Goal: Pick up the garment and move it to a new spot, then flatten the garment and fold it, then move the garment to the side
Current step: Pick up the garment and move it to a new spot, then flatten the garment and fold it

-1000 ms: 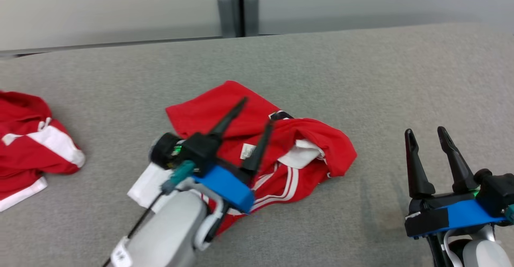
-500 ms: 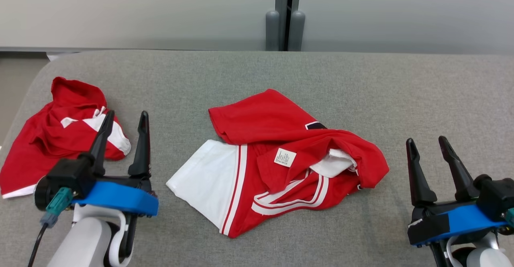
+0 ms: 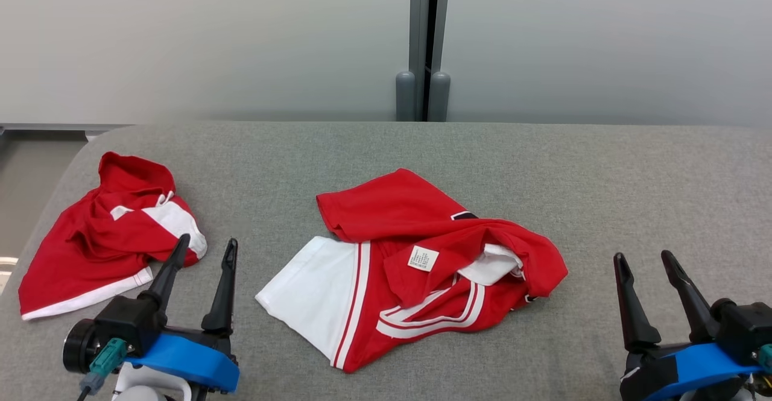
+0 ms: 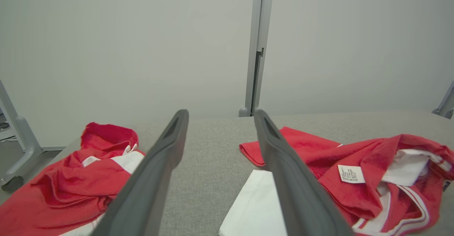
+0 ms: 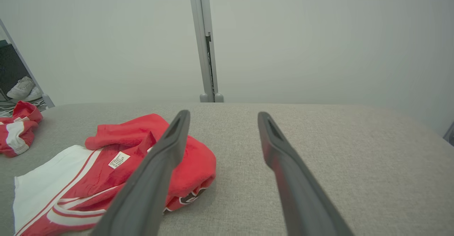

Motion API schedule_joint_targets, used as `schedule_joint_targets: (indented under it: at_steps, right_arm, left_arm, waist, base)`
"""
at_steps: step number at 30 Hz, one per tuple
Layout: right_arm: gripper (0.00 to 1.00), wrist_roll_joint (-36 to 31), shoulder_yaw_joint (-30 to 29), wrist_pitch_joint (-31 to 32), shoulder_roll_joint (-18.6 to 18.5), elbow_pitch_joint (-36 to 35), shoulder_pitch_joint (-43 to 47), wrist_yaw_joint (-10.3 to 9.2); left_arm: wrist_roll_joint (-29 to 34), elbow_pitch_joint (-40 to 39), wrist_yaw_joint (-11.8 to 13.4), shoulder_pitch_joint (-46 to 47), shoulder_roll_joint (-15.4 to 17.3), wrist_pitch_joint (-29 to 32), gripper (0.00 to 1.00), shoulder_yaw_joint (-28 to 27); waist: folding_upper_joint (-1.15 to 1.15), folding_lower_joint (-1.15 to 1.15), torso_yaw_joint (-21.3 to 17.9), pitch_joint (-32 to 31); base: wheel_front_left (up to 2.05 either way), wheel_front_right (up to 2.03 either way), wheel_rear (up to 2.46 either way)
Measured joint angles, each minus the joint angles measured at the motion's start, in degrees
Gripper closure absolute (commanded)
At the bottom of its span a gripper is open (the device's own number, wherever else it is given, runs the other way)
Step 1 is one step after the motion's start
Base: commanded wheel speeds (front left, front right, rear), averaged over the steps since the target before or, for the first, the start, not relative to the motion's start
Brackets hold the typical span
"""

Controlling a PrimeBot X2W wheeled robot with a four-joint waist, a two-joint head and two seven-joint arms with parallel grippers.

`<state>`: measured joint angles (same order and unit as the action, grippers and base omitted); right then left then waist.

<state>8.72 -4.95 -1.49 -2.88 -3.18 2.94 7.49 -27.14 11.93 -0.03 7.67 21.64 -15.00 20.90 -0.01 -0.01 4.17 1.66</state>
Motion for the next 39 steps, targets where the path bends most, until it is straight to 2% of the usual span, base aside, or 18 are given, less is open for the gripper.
schedule_joint_targets:
  at_steps: [32,39]
  right_arm:
    - [0.00,0.08,-0.32,1.15,-0.01,-1.63,1.64,0.00]
    - [0.00,-1.66,3.35,2.81,-0.01,-1.31,-1.11,0.00]
  left_arm:
    - [-0.08,1.89,0.05,-1.26,-0.43,0.00,0.00,0.47]
    - [0.09,0.81,0.07,0.91,-0.56,0.01,0.00,0.82]
  waist:
    - [0.01,0.01,-0.81,-0.07]
    - [0.01,0.01,-0.31,2.43]
  base:
    - [0.00,0.00,0.00]
    - [0.00,0.00,0.00]
